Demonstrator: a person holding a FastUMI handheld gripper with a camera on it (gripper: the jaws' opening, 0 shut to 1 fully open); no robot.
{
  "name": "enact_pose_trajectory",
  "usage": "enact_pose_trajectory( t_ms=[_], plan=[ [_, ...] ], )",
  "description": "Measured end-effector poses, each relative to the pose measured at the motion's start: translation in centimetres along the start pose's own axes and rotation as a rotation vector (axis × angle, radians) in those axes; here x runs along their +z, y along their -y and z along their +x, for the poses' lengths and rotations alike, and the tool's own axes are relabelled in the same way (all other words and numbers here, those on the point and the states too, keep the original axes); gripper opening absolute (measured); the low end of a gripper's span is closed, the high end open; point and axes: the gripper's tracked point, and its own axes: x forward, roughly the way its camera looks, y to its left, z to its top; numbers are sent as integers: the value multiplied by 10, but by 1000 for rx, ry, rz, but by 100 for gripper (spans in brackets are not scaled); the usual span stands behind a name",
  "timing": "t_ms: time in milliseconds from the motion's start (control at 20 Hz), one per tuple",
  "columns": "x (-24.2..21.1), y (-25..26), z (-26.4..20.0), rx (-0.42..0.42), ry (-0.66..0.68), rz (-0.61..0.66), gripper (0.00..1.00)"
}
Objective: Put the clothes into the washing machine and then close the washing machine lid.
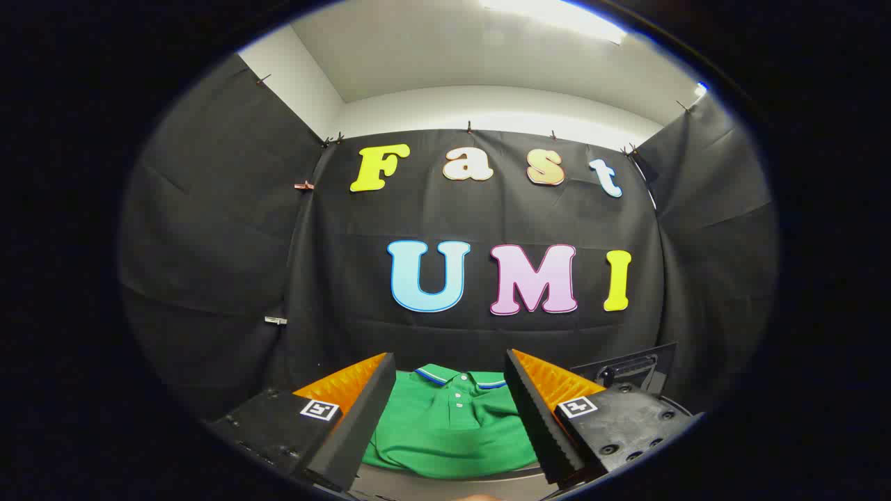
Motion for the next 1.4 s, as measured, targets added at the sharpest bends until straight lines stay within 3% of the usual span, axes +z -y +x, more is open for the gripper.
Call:
enact_pose_trajectory(
  t_ms=[600,900,1250,1400],
  plan=[
    [1,11,-10,-18,-1,5,97],
    [3,4,-8,13,-8,0,97],
    [-12,-8,26,32,-111,-4,97],
    [-43,-12,42,51,-267,-38,97]
  ],
)
